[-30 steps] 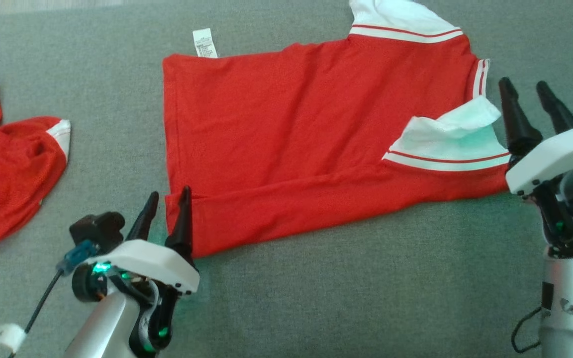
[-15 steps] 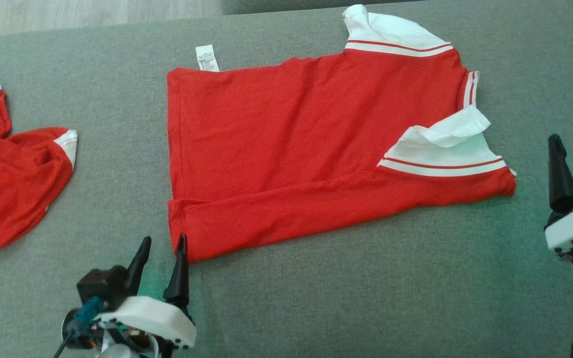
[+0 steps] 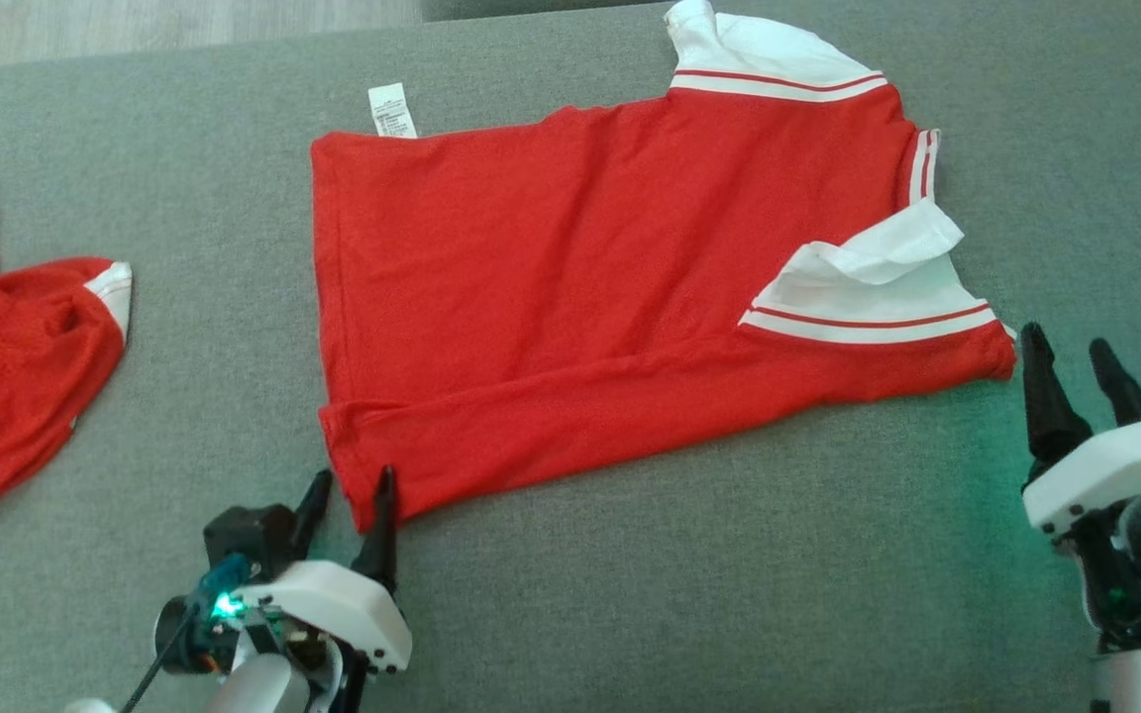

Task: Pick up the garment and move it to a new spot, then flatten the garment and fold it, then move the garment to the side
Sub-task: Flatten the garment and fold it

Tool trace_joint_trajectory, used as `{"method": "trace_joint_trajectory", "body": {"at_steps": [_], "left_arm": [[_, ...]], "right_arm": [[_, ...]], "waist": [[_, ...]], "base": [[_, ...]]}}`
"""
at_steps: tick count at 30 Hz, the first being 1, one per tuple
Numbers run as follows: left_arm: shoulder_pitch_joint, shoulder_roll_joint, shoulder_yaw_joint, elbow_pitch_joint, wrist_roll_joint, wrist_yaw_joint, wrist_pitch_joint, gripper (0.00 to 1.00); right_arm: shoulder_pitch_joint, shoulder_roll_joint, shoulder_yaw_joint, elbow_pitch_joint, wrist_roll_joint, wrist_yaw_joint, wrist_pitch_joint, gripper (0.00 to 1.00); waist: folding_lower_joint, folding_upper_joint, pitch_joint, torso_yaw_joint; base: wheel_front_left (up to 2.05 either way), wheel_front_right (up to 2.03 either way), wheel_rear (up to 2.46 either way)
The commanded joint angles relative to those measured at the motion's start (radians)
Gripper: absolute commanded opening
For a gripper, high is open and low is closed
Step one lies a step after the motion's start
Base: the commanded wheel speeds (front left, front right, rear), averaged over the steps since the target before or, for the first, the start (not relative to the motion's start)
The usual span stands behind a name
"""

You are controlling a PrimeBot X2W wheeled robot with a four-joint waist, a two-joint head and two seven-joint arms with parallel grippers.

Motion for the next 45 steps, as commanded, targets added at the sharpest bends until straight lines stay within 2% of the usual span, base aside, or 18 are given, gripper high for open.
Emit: {"method": "trace_joint_trajectory", "body": {"at_steps": [1, 2, 8, 14, 19, 20, 21, 22, 23, 27, 31, 38, 45], "left_arm": [[-0.022, 0.002, 0.011, 0.010, -0.006, -0.010, 0.021, 0.48], [-0.023, 0.002, 0.006, 0.019, -0.006, -0.015, 0.025, 0.00], [-0.028, 0.002, -0.005, 0.037, -0.005, -0.027, 0.018, 0.00], [-0.039, 0.009, -0.003, 0.033, -0.002, -0.030, 0.001, 0.00], [-0.047, 0.011, -0.007, 0.039, -0.002, -0.033, -0.002, 0.00], [-0.047, 0.011, -0.008, 0.040, -0.003, -0.034, -0.002, 0.00], [-0.047, 0.012, -0.009, 0.042, -0.005, -0.035, -0.001, 0.00], [-0.047, 0.012, -0.009, 0.042, -0.005, -0.035, -0.001, 0.00], [-0.045, 0.012, -0.008, 0.043, -0.008, -0.035, 0.000, 0.00], [-0.036, 0.022, 0.006, 0.032, -0.023, -0.026, 0.008, 0.00], [-0.004, 0.045, 0.019, -0.026, -0.035, 0.000, 0.032, 0.00], [0.105, 0.094, 0.028, -0.181, -0.059, 0.071, 0.122, 0.00], [0.201, 0.142, 0.038, -0.324, -0.072, 0.158, 0.211, 0.00]], "right_arm": [[-0.030, -0.009, 0.023, -0.020, -0.015, 0.008, -0.012, 1.00], [-0.032, -0.009, 0.020, -0.009, -0.027, 0.008, -0.011, 1.00], [-0.074, -0.009, 0.014, 0.072, -0.075, 0.008, -0.014, 1.00], [-0.180, -0.009, 0.014, 0.219, -0.123, 0.008, -0.013, 1.00], [-0.242, -0.009, 0.024, 0.370, -0.249, 0.008, 0.048, 1.00], [-0.243, -0.009, 0.032, 0.386, -0.256, 0.008, 0.061, 0.97], [-0.244, -0.009, 0.033, 0.395, -0.255, 0.008, 0.066, 0.50], [-0.244, -0.009, 0.033, 0.395, -0.255, 0.008, 0.066, 0.50], [-0.242, -0.009, 0.035, 0.397, -0.250, 0.008, 0.062, 0.00], [-0.204, -0.009, 0.021, 0.354, -0.223, 0.008, 0.037, 0.00], [-0.119, -0.009, -0.005, 0.222, -0.176, 0.008, 0.036, 0.00], [0.067, -0.009, -0.021, -0.028, -0.122, 0.008, 0.132, 0.00], [0.201, -0.009, -0.020, -0.102, -0.052, 0.008, 0.179, 0.00]], "waist": [[0.0001, -0.0001, 0.001, -0.002], [0.0001, -0.0001, 0.002, -0.002], [0.0001, -0.0001, 0.010, -0.006], [0.0001, -0.0001, 0.023, -0.001], [0.0001, -0.0001, 0.031, 0.008], [0.0001, -0.0001, 0.030, 0.010], [0.0001, -0.0001, 0.029, 0.011], [0.0001, -0.0001, 0.029, 0.011], [0.0001, -0.0001, 0.027, 0.012], [0.0001, -0.0001, 0.010, 0.011], [0.0001, -0.0001, -0.015, 0.005], [0.0001, -0.0001, -0.043, -0.016], [0.0001, -0.0001, -0.053, -0.017]], "base": [[0.00, 0.00, 0.00], [0.00, 0.00, 0.00], [0.00, 0.00, 0.00], [0.00, 0.00, 0.00], [0.00, 0.00, 0.00], [0.00, 0.00, 0.00], [0.00, 0.00, 0.00], [0.00, 0.00, 0.00], [0.00, 0.00, 0.00], [0.00, 0.00, 0.00], [0.00, 0.00, 0.00], [0.00, 0.00, 0.00], [0.00, 0.00, 0.00]]}}
